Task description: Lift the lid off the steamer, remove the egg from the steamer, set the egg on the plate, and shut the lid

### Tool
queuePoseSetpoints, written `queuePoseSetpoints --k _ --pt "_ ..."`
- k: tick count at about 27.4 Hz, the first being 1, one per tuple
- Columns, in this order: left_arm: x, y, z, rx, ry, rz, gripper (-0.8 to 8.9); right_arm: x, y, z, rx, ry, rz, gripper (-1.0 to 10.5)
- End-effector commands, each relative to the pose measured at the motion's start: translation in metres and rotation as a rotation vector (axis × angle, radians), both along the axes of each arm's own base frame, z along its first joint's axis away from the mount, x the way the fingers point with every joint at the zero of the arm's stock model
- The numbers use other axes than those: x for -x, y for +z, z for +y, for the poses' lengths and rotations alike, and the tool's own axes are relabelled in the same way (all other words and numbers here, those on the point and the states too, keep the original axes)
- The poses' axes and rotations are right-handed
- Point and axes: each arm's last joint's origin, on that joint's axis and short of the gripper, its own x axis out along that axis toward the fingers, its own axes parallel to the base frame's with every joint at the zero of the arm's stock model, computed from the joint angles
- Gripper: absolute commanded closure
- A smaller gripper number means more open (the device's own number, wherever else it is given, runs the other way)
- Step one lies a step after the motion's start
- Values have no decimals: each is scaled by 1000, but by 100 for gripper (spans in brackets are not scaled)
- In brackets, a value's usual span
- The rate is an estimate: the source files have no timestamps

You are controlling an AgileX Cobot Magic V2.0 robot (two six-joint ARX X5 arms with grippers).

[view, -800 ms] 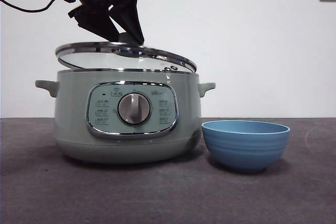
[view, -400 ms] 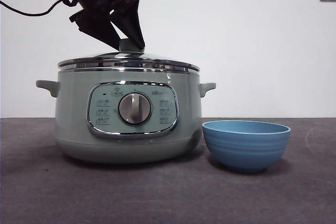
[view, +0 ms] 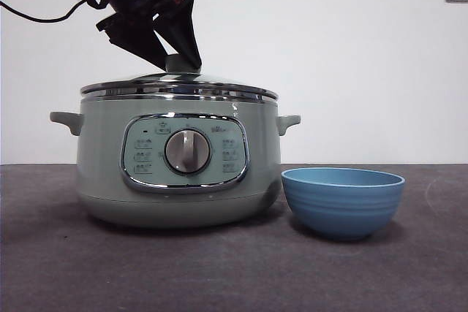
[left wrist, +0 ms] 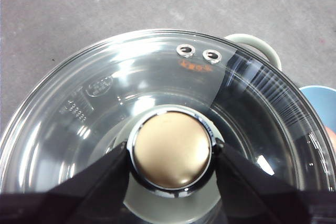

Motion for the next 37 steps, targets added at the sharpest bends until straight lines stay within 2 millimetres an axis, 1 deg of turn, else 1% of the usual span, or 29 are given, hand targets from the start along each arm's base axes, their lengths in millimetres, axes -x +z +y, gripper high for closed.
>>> queuePoseSetpoints --k 1,9,12,13,14,16,17,18,19,24,29,34,37 --pt "-4 1 -3 -23 7 -40 821 0 -1 0 -7 0 7 599" --pt "-4 1 -3 -10 -5 -30 821 0 -1 0 -7 1 8 599" --pt "-3 -1 -2 -15 0 -6 806 0 -1 0 -7 1 8 599" --pt "-2 -2 -2 -21 0 6 779 0 -1 0 -7 2 8 599" --pt "-1 -3 -2 -26 0 16 710 0 -1 0 -7 2 8 599" --pt "0 -4 -1 -31 2 30 532 0 -1 0 -7 3 8 599" --pt "0 -4 -1 -32 5 38 421 1 -1 0 -7 3 9 599" --pt "0 -4 -1 -32 5 39 366 1 -1 0 -6 3 11 599" --pt "0 -4 -1 -33 5 40 341 1 -1 0 -4 3 14 599" --pt "2 2 1 -24 7 20 342 1 -4 0 12 2 43 599" --pt "11 16 5 -7 10 -18 342 2 -6 -1 21 3 58 599" --pt "29 38 14 7 10 -45 342 3 -9 -1 30 21 86 599" --pt "50 57 24 31 7 -53 342 5 -12 0 35 71 128 599"
